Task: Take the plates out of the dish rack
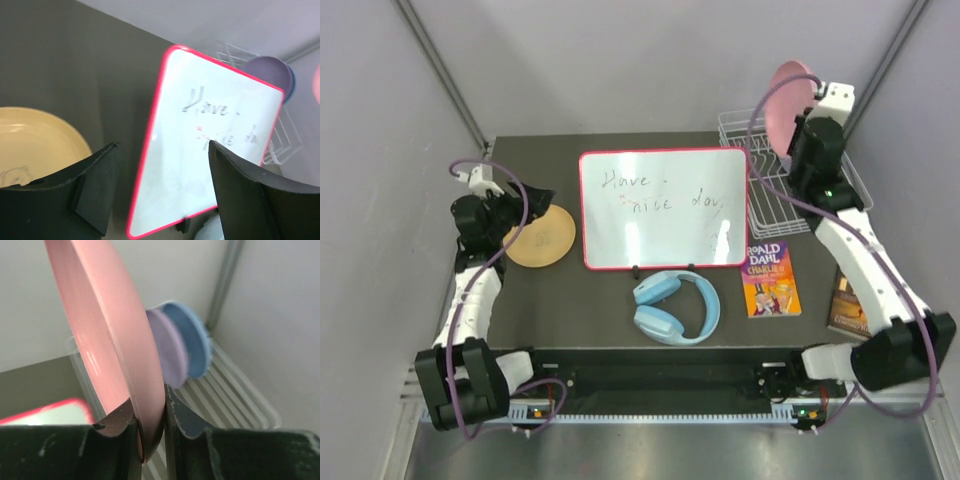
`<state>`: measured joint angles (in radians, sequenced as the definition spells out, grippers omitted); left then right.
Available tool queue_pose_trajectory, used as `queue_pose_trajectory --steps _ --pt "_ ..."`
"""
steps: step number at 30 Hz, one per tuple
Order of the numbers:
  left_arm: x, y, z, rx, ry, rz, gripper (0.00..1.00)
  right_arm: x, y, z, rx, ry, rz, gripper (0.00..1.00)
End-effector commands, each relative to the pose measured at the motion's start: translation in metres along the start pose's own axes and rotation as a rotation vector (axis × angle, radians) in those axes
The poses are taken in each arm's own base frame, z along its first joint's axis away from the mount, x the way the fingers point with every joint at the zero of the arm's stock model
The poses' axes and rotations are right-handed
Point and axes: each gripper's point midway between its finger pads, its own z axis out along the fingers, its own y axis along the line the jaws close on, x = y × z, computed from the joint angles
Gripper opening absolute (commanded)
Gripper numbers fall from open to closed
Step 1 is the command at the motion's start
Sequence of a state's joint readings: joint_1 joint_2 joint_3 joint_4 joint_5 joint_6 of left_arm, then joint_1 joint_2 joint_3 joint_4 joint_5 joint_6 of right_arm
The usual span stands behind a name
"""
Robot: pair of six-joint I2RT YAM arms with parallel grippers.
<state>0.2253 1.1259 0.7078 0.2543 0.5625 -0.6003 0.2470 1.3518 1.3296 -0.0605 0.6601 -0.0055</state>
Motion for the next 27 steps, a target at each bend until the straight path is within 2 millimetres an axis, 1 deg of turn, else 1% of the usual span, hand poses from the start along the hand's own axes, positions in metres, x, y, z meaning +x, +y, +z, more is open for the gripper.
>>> queue_pose_trajectory --steps 1,2,3,4,5,6,7,8,9,10,11,12,13,14,15,16,18,20,22,23,24,25,26,27 --pt "-0.019 -0.072 -0.006 0.242 -0.015 0.091 0.75 0.028 0.062 -0.077 -0.474 0.162 0.266 0.0" --pt "-0.021 -0.082 -0.008 0.276 -0.028 0.099 0.75 0.026 0.077 -0.094 -0.585 0.172 0.303 0.0" --pt "-0.02 -0.088 -0.008 0.296 -0.028 0.084 0.75 0.041 0.088 -0.108 -0.634 0.207 0.321 0.0" --pt "-0.012 -0.096 -0.006 0.32 -0.013 0.075 0.75 0.037 0.093 -0.122 -0.684 0.207 0.369 0.0" --pt "-0.011 -0.101 -0.006 0.339 -0.016 0.076 0.75 0.038 0.099 -0.133 -0.725 0.215 0.386 0.0" --pt "-0.008 -0.108 -0.005 0.363 -0.013 0.068 0.75 0.045 0.11 -0.148 -0.772 0.229 0.395 0.0" --pt "0.0 -0.12 -0.004 0.397 0.004 0.068 0.75 0.046 0.116 -0.156 -0.796 0.236 0.413 0.0" --pt "0.004 -0.124 -0.003 0.407 0.009 0.064 0.75 0.048 0.123 -0.166 -0.832 0.25 0.42 0.0" --pt "0.003 -0.126 -0.002 0.407 -0.006 0.063 0.75 0.054 0.134 -0.179 -0.872 0.269 0.433 0.0" --pt "0.014 -0.139 -0.001 0.439 0.015 0.06 0.75 0.055 0.139 -0.185 -0.892 0.271 0.439 0.0" --pt "0.017 -0.144 0.0 0.448 0.017 0.059 0.75 0.057 0.144 -0.19 -0.91 0.278 0.446 0.0" --pt "0.02 -0.146 0.001 0.452 0.014 0.052 0.75 0.064 0.153 -0.2 -0.937 0.3 0.451 0.0" --pt "0.025 -0.156 0.0 0.478 0.018 0.057 0.75 0.062 0.158 -0.204 -0.957 0.293 0.463 0.0" --pt "0.028 -0.159 0.001 0.483 0.025 0.052 0.75 0.063 0.163 -0.208 -0.972 0.299 0.468 0.0" --pt "0.032 -0.161 0.002 0.487 0.032 0.052 0.75 0.07 0.172 -0.215 -0.994 0.326 0.46 0.0" --pt "0.038 -0.167 0.004 0.494 0.042 0.05 0.75 0.066 0.178 -0.218 -1.014 0.309 0.471 0.0" --pt "0.046 -0.17 0.006 0.499 0.058 0.051 0.74 0.071 0.19 -0.228 -1.045 0.333 0.469 0.0" --pt "0.054 -0.175 0.008 0.506 0.073 0.05 0.73 0.068 0.199 -0.234 -1.076 0.327 0.484 0.0" --pt "0.062 -0.181 0.008 0.518 0.085 0.061 0.68 0.071 0.208 -0.239 -1.102 0.338 0.485 0.0" --pt "0.064 -0.181 0.01 0.514 0.086 0.067 0.65 0.069 0.211 -0.241 -1.114 0.336 0.492 0.0" --pt "0.068 -0.183 0.01 0.517 0.095 0.068 0.6 0.072 0.215 -0.244 -1.127 0.349 0.494 0.0" --pt "0.07 -0.183 0.011 0.516 0.099 0.071 0.53 0.072 0.216 -0.246 -1.137 0.353 0.499 0.0" --pt "0.072 -0.181 0.013 0.506 0.1 0.079 0.37 0.07 0.217 -0.247 -1.143 0.346 0.506 0.0" --pt "0.073 -0.18 0.014 0.497 0.103 0.08 0.28 0.072 0.217 -0.248 -1.145 0.352 0.508 0.0"
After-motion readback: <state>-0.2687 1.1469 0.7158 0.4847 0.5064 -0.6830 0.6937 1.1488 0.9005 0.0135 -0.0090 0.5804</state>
